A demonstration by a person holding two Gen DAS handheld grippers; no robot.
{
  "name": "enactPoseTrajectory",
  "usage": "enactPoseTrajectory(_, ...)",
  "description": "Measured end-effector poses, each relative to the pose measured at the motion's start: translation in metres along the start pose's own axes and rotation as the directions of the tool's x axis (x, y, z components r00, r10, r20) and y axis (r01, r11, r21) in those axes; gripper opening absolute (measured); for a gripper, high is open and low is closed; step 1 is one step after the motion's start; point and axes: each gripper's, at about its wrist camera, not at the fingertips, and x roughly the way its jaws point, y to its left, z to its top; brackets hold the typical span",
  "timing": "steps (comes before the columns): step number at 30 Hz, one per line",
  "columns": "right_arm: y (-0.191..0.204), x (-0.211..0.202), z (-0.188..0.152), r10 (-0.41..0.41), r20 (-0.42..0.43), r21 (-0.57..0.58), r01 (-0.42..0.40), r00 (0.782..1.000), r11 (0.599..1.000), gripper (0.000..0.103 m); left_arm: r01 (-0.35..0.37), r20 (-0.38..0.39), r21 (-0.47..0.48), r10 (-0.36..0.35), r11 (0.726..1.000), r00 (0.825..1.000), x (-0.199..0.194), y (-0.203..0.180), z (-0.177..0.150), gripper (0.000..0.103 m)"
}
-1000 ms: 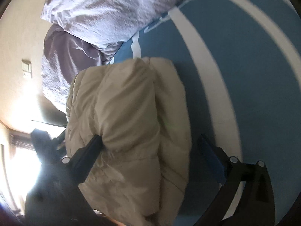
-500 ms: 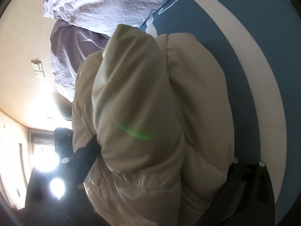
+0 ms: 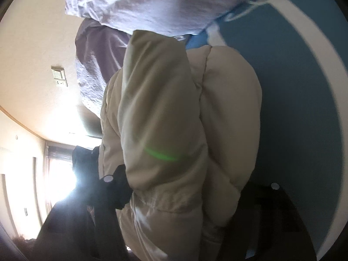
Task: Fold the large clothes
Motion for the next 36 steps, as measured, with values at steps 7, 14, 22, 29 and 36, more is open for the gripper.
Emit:
enactPoseTrajectory(7,0.027,0.042,0.031,-0.019,-0.03,-0.027,0.018,0.999,0.999,0.058,-0.078,0.078,-0.003,0.078,0.997,0.994,-0.016,0.01,0.037,0.077)
enactPoseTrajectory(14,0.029,0.049,0.033,-0.059,-0.028,0.009,0.059,0.998,0.998,0.064,-0.135,0.084,-0.001,0.134,0.991,0.987,-0.009,0.017,0.048,0.077)
enactPoseTrajectory(22,0.047,0.032,0.026,-0.204,0.015,0.003,0.204,0.979,0.979,0.079,-0.233,0.098,0.055,0.227,0.971,0.969,-0.01,0.001,0.048,0.081)
enactPoseTrajectory(29,0.087,-0.018,0.018,-0.42,0.231,-0.062,0.445,0.877,0.894,0.085,-0.467,0.259,0.287,0.402,0.836,0.878,-0.022,-0.053,0.035,0.083)
enactPoseTrajectory(36,0.147,-0.019,-0.01,-0.467,0.406,-0.279,0.593,0.786,0.755,0.062,-0.531,0.293,0.433,0.443,0.728,0.847,0.005,-0.086,0.012,0.084)
